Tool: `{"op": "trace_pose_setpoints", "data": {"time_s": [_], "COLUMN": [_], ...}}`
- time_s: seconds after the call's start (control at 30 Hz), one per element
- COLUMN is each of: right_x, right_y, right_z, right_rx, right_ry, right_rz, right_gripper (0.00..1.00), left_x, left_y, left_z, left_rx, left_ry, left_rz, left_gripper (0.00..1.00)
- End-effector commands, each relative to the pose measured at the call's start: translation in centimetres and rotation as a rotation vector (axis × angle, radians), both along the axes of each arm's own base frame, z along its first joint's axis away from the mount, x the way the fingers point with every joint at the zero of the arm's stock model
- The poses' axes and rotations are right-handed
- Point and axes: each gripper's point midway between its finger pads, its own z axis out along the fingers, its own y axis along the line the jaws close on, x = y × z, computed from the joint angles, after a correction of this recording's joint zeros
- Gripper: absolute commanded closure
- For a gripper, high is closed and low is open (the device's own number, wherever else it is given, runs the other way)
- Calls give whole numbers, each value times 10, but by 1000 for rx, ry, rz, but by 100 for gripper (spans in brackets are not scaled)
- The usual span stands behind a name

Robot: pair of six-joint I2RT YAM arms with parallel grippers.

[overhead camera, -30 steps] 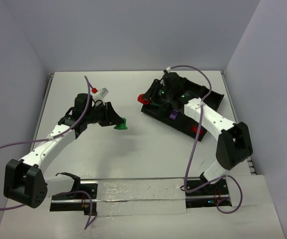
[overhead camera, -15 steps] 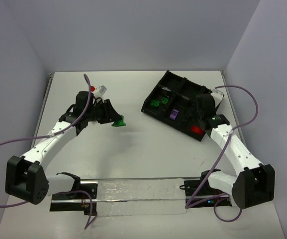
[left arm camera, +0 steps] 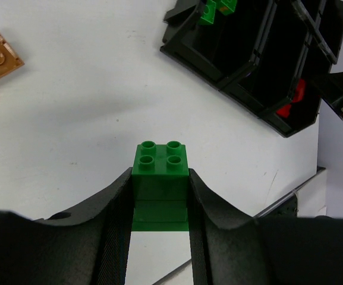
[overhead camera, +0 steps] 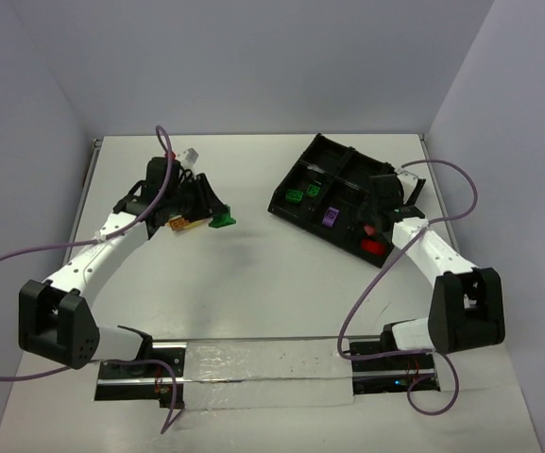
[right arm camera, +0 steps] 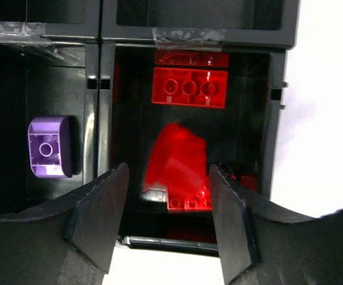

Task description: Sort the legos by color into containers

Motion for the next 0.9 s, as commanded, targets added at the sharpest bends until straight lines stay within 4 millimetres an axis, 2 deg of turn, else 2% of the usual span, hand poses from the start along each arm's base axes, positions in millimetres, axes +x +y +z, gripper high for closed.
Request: {"op": "trace_pose_setpoints", "data": {"time_s": [0.0, 0.07, 0.1, 0.17, 0.2, 0.27, 0.33, 0.4, 0.47, 0.53, 0.6, 0.67, 0.83, 0.87], "right_x": [30, 28, 29, 24, 24, 15, 2, -24, -47, -61, -69, -75, -67, -66], "right_y": [2, 13, 10, 47, 47, 106, 149, 207, 247, 279, 309, 329, 359, 364], "right_z": [45, 64, 69, 107, 111, 140, 155, 168, 176, 180, 175, 171, 155, 146], "right_rx": [2, -8, -31, -60, -77, 11, 98, 239, 343, 415, 475, 508, 611, 613], "right_ry": [-138, -174, -178, -272, -275, -368, -414, -444, -448, -437, -393, -364, -287, -253], "right_rz": [9, 54, 56, 196, 212, 483, 662, 884, 1036, 1113, 1151, 1157, 1123, 1135], "right_gripper": [33, 33, 33, 33, 33, 33, 33, 31, 27, 25, 24, 24, 22, 22], "left_x": [9, 9, 9, 9, 8, 9, 10, 9, 6, 5, 6, 6, 5, 5], "left_y": [9, 13, 15, 16, 16, 15, 16, 16, 15, 18, 24, 27, 28, 28], "left_z": [16, 14, 13, 9, 8, 8, 5, 2, 0, -3, -3, -1, 4, 4], "left_rx": [9, 12, 17, 14, 10, -9, -11, -17, -31, -28, -16, -15, -44, -43], "left_ry": [2, 25, 34, 53, 55, 61, 73, 94, 116, 129, 133, 140, 149, 150], "left_rz": [83, 116, 130, 155, 158, 174, 191, 207, 219, 251, 291, 319, 354, 357], "left_gripper": [100, 100, 100, 100, 100, 100, 100, 100, 100, 100, 100, 100, 100, 100]}}
